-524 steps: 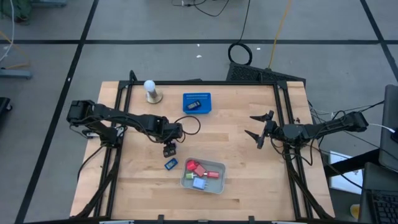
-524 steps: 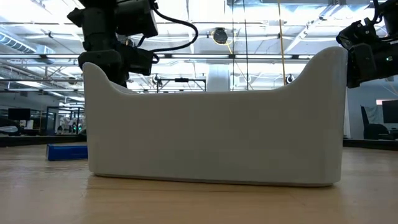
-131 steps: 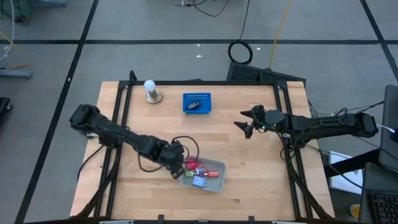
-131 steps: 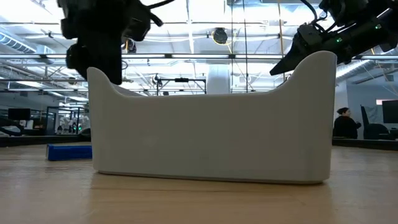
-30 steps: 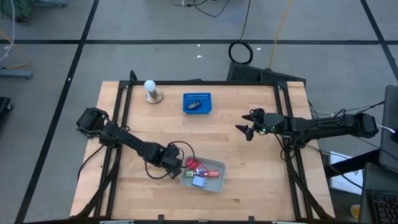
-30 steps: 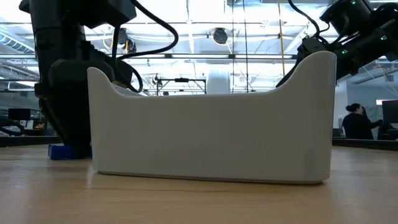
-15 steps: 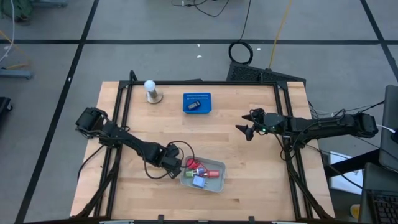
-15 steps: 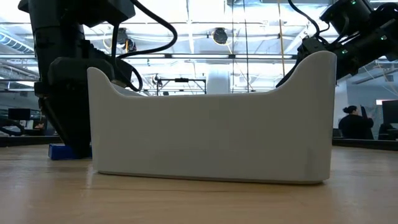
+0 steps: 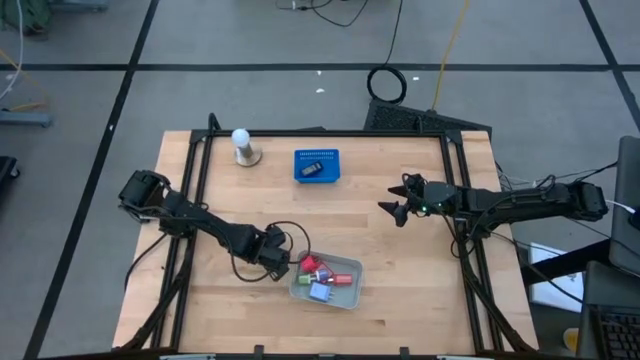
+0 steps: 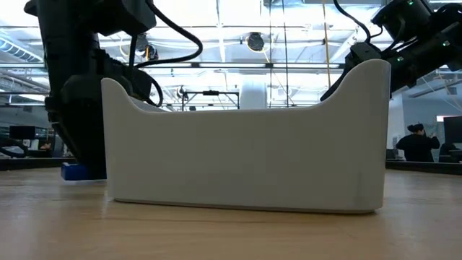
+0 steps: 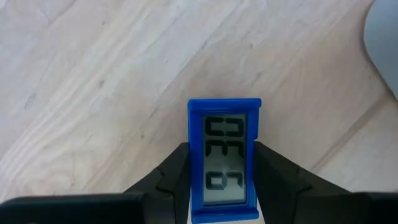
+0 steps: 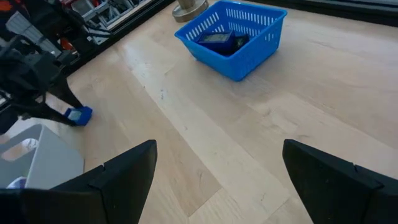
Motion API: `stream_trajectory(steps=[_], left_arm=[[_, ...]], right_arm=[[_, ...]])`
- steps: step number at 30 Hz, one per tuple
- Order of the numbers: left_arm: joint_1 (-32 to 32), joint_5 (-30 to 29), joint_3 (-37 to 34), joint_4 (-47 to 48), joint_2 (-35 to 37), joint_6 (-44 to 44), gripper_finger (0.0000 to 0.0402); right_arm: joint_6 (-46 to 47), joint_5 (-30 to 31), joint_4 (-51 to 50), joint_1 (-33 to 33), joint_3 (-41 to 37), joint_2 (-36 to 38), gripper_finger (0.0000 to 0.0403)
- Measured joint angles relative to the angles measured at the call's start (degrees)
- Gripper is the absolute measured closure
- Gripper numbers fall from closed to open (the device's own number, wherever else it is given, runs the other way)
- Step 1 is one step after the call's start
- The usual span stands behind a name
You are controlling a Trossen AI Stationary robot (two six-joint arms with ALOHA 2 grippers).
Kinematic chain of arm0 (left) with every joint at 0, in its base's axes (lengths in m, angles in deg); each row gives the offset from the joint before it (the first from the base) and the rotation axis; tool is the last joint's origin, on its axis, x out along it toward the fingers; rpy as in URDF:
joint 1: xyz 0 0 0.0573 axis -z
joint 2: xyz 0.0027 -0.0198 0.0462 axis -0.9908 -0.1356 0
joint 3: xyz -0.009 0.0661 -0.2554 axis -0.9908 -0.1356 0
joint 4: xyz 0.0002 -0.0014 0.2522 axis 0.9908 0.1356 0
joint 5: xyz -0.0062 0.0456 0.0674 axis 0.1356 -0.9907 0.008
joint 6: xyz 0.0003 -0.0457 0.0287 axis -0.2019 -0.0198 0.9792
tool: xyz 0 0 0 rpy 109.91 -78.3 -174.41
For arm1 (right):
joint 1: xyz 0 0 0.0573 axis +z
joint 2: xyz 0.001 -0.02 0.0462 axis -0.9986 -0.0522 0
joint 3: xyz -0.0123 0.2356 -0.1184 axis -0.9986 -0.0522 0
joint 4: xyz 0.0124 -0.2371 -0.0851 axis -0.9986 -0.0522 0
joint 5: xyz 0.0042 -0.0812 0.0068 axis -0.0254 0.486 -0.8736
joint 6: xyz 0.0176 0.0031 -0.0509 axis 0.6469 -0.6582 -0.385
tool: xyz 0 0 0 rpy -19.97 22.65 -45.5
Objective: Pick & Place Office items
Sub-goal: Put the blue digital clock into the blue bin
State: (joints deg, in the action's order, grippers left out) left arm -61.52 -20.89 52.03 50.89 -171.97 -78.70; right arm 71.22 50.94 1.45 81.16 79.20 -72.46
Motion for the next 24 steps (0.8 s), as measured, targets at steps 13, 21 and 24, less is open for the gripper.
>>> stream_trajectory(steps=[13, 21, 24], left_arm=[[-6.6, 0.0, 0.1, -4.8, 10.2, 4.7, 0.0268], [-11.6, 8.7, 0.3, -12.2, 15.1, 10.3, 0.0268], [-14.0, 14.0, 0.3, -15.1, 15.2, 12.9, 0.0268]], right_arm=[[-4.0, -0.1, 7.0, 2.9, 0.0, 0.0, 0.0064], [-23.9, 0.1, 11.1, 4.1, 0.0, 0.0, 0.0064], [-30.0, 0.1, 11.5, 4.1, 0.0, 0.0, 0.0064]])
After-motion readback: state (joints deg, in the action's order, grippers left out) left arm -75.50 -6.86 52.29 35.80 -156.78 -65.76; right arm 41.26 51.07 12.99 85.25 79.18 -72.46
